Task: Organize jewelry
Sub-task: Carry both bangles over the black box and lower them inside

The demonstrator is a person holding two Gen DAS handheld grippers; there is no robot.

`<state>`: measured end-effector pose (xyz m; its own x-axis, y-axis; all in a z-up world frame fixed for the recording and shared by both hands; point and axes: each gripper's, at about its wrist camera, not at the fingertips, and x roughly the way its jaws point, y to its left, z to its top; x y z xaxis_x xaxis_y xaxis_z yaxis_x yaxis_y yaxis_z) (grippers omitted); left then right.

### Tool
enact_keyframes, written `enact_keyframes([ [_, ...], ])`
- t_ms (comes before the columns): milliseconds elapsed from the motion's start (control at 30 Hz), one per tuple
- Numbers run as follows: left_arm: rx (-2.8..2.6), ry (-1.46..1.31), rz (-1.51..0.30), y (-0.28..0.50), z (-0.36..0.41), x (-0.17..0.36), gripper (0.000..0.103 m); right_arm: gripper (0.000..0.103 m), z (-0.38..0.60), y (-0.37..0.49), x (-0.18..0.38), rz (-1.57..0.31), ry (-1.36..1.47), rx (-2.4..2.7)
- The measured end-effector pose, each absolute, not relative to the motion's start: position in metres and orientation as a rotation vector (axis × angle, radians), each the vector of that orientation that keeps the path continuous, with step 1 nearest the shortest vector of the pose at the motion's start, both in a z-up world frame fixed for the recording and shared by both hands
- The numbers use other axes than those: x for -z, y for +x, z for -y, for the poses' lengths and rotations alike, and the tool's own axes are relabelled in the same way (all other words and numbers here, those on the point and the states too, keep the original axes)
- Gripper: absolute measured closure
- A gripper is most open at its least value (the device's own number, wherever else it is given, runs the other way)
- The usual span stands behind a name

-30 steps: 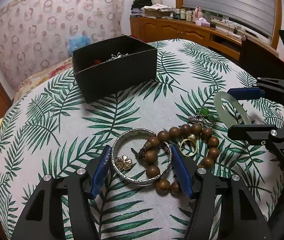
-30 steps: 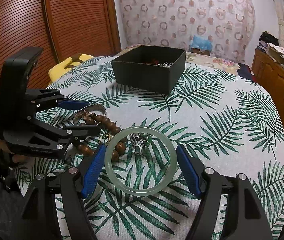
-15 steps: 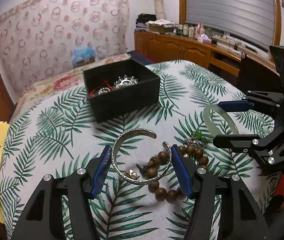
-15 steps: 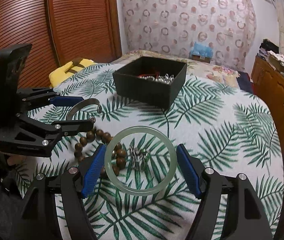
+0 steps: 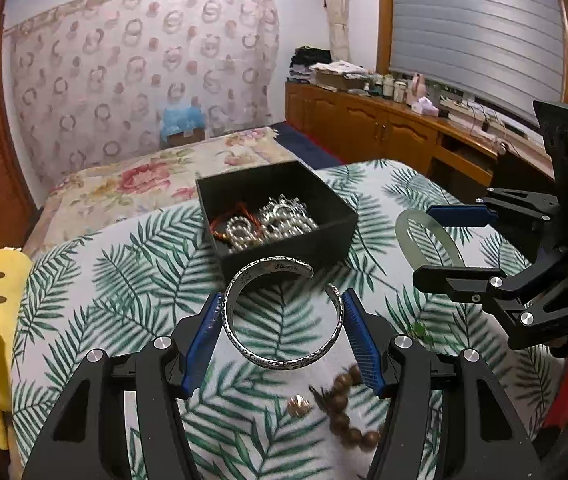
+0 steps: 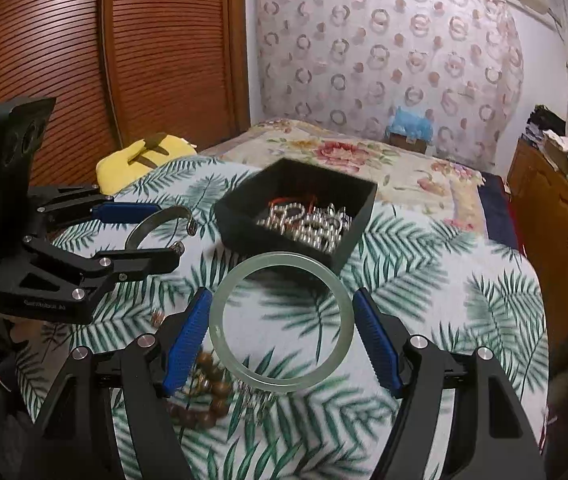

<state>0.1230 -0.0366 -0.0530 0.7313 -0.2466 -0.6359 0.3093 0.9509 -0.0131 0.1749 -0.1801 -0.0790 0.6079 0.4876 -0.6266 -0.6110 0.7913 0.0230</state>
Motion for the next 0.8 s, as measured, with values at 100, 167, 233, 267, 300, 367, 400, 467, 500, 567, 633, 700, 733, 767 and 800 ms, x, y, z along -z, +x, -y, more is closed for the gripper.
enact_keyframes([
  [100, 0.292, 0.085, -0.679, 0.135, 0.032, 0.048, 0.046, 0.029, 0.176, 0.188, 0.074, -0.648, -0.206, -0.647],
  [167, 0.285, 0.076, -0.678, 0.141, 0.029, 0.046, 0.046, 0.029, 0.171, 0.201, 0.071, -0.64, -0.214, -0.654],
  [233, 0.274, 0.071, -0.677, 0.149, 0.025, 0.045, 0.046, 0.029, 0.166, 0.213, 0.069, -0.633, -0.221, -0.664],
  [267, 0.268, 0.07, -0.676, 0.152, 0.024, 0.044, 0.046, 0.029, 0.164, 0.217, 0.069, -0.631, -0.223, -0.667],
  [300, 0.263, 0.067, -0.676, 0.157, 0.022, 0.044, 0.046, 0.029, 0.161, 0.224, 0.069, -0.629, -0.224, -0.67],
  [367, 0.255, 0.06, -0.677, 0.163, 0.019, 0.043, 0.046, 0.029, 0.157, 0.236, 0.068, -0.627, -0.22, -0.675],
  [400, 0.252, 0.059, -0.677, 0.167, 0.018, 0.042, 0.046, 0.029, 0.155, 0.241, 0.068, -0.624, -0.217, -0.678],
  [467, 0.247, 0.057, -0.677, 0.171, 0.016, 0.041, 0.046, 0.029, 0.15, 0.253, 0.067, -0.622, -0.207, -0.692],
  [500, 0.245, 0.055, -0.677, 0.174, 0.016, 0.04, 0.046, 0.029, 0.148, 0.258, 0.068, -0.622, -0.203, -0.697],
  [567, 0.242, 0.055, -0.676, 0.18, 0.014, 0.039, 0.046, 0.029, 0.142, 0.267, 0.07, -0.623, -0.198, -0.71],
  [633, 0.24, 0.056, -0.676, 0.184, 0.013, 0.038, 0.046, 0.029, 0.137, 0.273, 0.073, -0.628, -0.198, -0.719],
  [700, 0.24, 0.054, -0.677, 0.189, 0.013, 0.037, 0.046, 0.029, 0.134, 0.279, 0.077, -0.636, -0.198, -0.726],
  [733, 0.239, 0.054, -0.677, 0.189, 0.013, 0.037, 0.046, 0.029, 0.133, 0.281, 0.081, -0.644, -0.198, -0.727],
  [767, 0.238, 0.054, -0.679, 0.192, 0.012, 0.037, 0.046, 0.029, 0.132, 0.283, 0.084, -0.649, -0.197, -0.727],
  [800, 0.237, 0.053, -0.68, 0.194, 0.012, 0.037, 0.046, 0.029, 0.132, 0.285, 0.086, -0.655, -0.196, -0.726],
])
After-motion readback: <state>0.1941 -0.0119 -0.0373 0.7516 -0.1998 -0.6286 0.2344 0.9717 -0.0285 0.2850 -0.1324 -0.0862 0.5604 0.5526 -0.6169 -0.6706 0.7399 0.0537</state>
